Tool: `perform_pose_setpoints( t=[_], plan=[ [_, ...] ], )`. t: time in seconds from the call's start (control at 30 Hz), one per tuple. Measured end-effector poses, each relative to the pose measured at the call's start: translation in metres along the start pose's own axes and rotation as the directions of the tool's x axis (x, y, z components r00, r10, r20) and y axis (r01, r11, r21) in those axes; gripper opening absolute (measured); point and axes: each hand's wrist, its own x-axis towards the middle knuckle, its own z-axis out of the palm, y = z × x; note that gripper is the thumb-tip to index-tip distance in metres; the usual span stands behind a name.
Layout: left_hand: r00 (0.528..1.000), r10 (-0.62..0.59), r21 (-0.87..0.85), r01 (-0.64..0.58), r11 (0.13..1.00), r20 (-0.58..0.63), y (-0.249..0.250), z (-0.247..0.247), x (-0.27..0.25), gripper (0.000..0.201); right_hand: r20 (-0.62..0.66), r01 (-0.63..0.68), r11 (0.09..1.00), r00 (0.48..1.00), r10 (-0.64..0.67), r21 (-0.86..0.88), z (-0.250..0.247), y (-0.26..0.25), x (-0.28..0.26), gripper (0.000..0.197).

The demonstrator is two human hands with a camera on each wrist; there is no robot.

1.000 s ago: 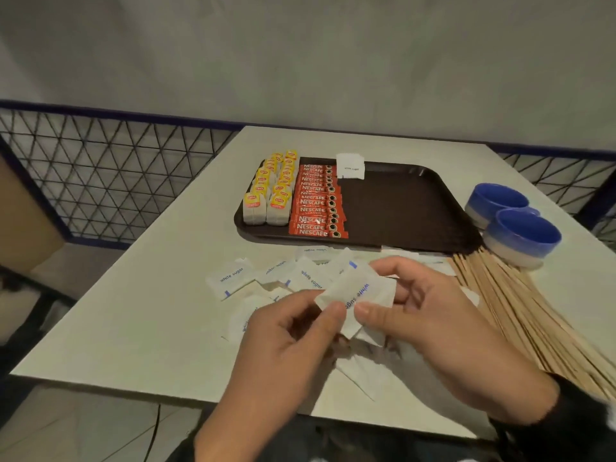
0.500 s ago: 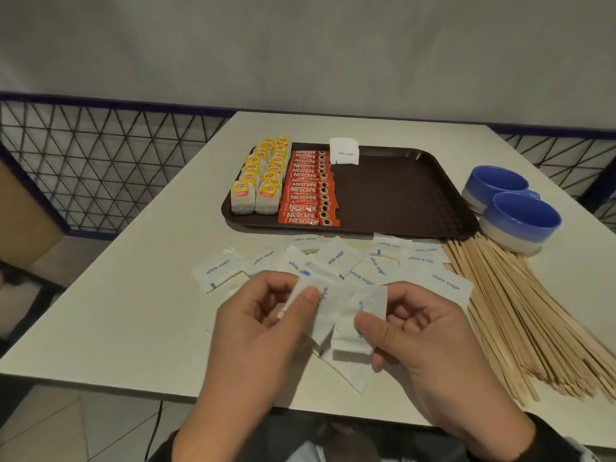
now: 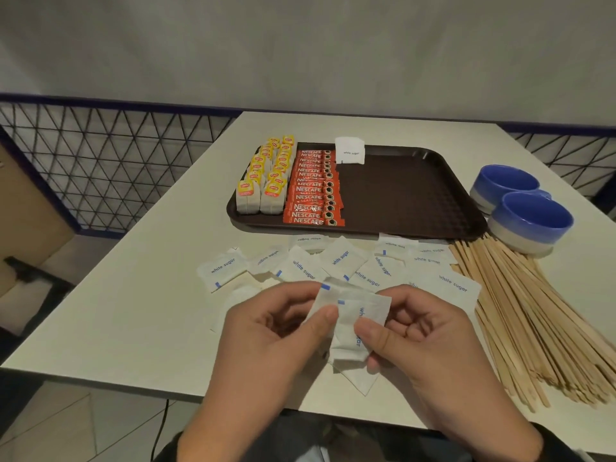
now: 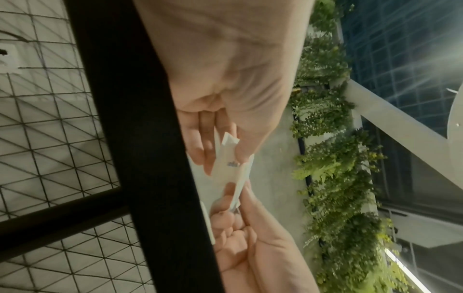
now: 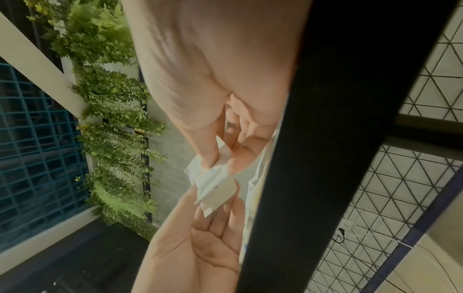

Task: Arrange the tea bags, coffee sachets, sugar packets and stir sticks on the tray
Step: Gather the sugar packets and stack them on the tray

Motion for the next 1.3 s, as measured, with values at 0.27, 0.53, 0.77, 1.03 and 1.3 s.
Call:
perform_pose_setpoints(
  t=[0.27, 0.53, 0.77, 1.03, 1.3],
  plan=[
    [0.991, 0.073, 0.074, -0.082, 0.994, 0.113, 0.000, 0.003, -0.006, 0.023, -0.071, 0.001, 1.000, 0.997, 0.000, 0.018, 0.001, 0.004, 0.004, 0.036],
    [0.987, 0.145, 0.171, -0.156, 0.973, 0.075, -0.001, -0.001, -0.003, 0.014, -0.018, 0.062, 0.978, 0.998, -0.067, -0.198, 0.007, -0.002, -0.003, 0.022],
    [0.997, 0.038, 0.052, -0.042, 0.998, 0.074, 0.003, 0.001, -0.005, 0.025, -0.013, 0.061, 0.974, 0.998, -0.065, -0.216, 0.010, -0.006, -0.004, 0.020],
    [0.998, -0.024, -0.012, 0.024, 1.000, 0.057, 0.006, 0.003, -0.006, 0.053, 0.015, 0.044, 0.981, 0.999, -0.042, -0.191, 0.008, -0.006, -0.006, 0.014],
    [0.999, -0.032, -0.031, 0.033, 0.999, 0.034, 0.002, 0.002, -0.003, 0.057, -0.049, 0.044, 0.985, 0.997, -0.053, -0.167, 0.011, -0.008, -0.007, 0.016]
  ],
)
